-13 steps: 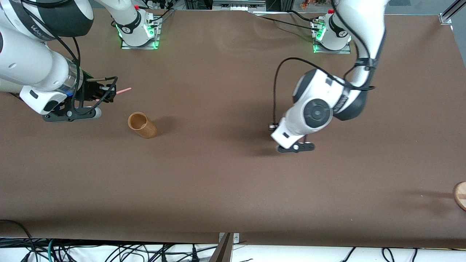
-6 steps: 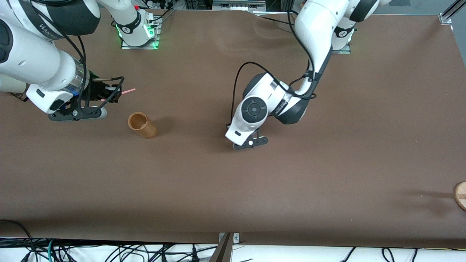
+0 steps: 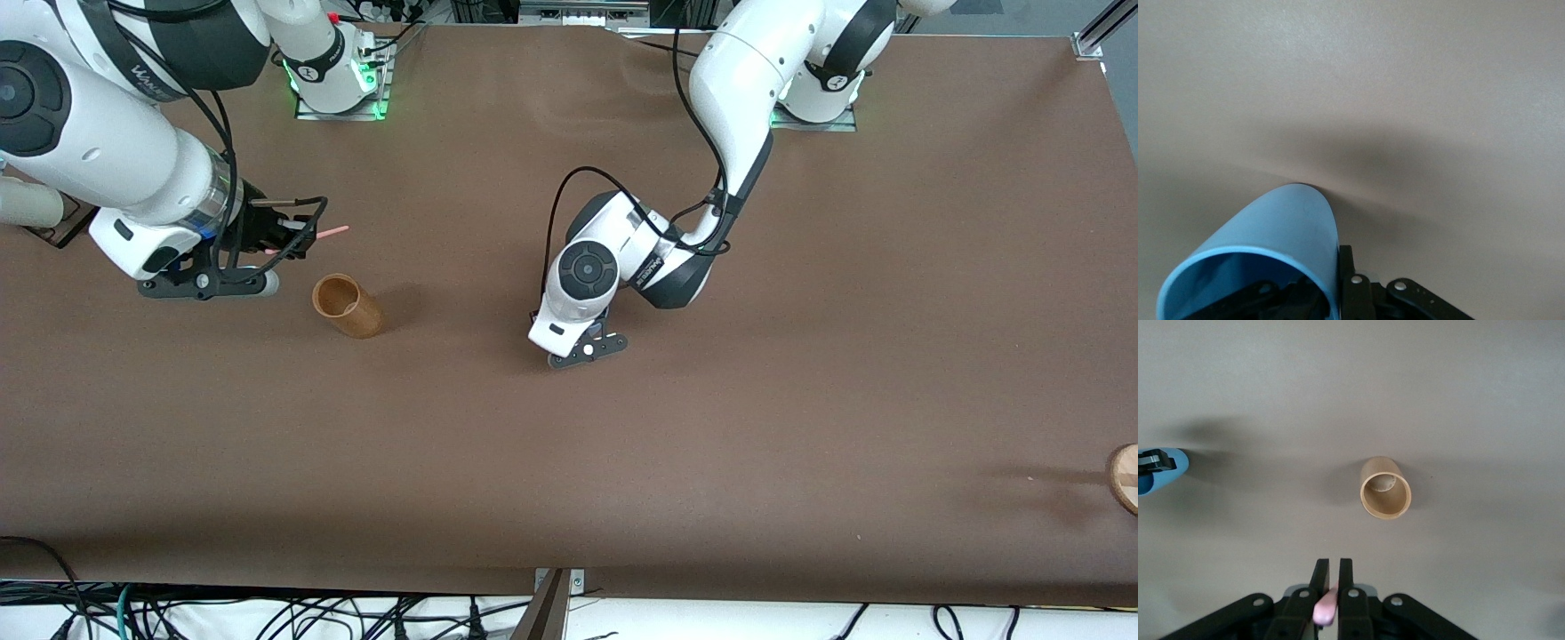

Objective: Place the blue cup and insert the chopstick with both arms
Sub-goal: 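Set the blue cup down beside the bamboo cup with the left gripper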

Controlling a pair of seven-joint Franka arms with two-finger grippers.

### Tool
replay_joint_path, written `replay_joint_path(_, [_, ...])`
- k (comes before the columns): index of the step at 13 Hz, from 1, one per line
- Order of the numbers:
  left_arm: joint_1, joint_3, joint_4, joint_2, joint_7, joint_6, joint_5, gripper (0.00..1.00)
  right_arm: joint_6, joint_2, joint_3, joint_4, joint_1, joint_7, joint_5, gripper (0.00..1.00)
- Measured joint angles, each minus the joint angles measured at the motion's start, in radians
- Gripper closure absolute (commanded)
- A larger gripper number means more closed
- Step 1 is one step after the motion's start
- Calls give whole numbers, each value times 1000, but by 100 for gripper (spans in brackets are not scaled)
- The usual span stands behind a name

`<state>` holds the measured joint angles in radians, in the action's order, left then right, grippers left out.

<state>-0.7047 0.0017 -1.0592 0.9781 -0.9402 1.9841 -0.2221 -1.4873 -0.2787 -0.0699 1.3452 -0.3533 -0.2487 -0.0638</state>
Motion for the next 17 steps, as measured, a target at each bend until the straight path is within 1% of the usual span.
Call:
replay_joint_path(1, [0, 1, 4, 1, -4, 0, 0, 100, -5, -3, 2, 0, -2, -3, 0, 100])
replay_joint_path(2, [0, 2, 5, 3, -7, 0, 0, 92, -10, -5, 6, 0, -5, -17, 0, 100])
replay_joint_path(3, [0, 2, 6, 3, -10, 0, 0, 38, -16, -8, 9, 0, -12, -32, 0, 100])
replay_joint_path(4, [0, 2, 7, 4, -13, 1, 0, 0, -21, -10, 11, 0, -22, -46, 0, 100])
replay_joint_path(8, [1, 3, 14, 8, -25, 4, -1, 0, -29, -14, 14, 0, -58, -108, 0, 100])
replay_joint_path(10, [5, 5, 27, 7, -34, -10, -53, 0, -31, -14, 14, 0, -73, -130, 0, 100])
replay_joint_path(12, [14, 9, 45, 1, -43, -45, -107, 0, -36, -14, 14, 0, -77, -142, -1, 100])
replay_joint_path(14, [37, 9, 58, -24, -51, -90, -148, 0, -46, -16, 14, 0, -77, -172, -22, 100])
replay_joint_path(17, [87, 10, 67, -82, -38, -186, -163, 0, -88, -26, 15, 0, -86, -222, -36, 100])
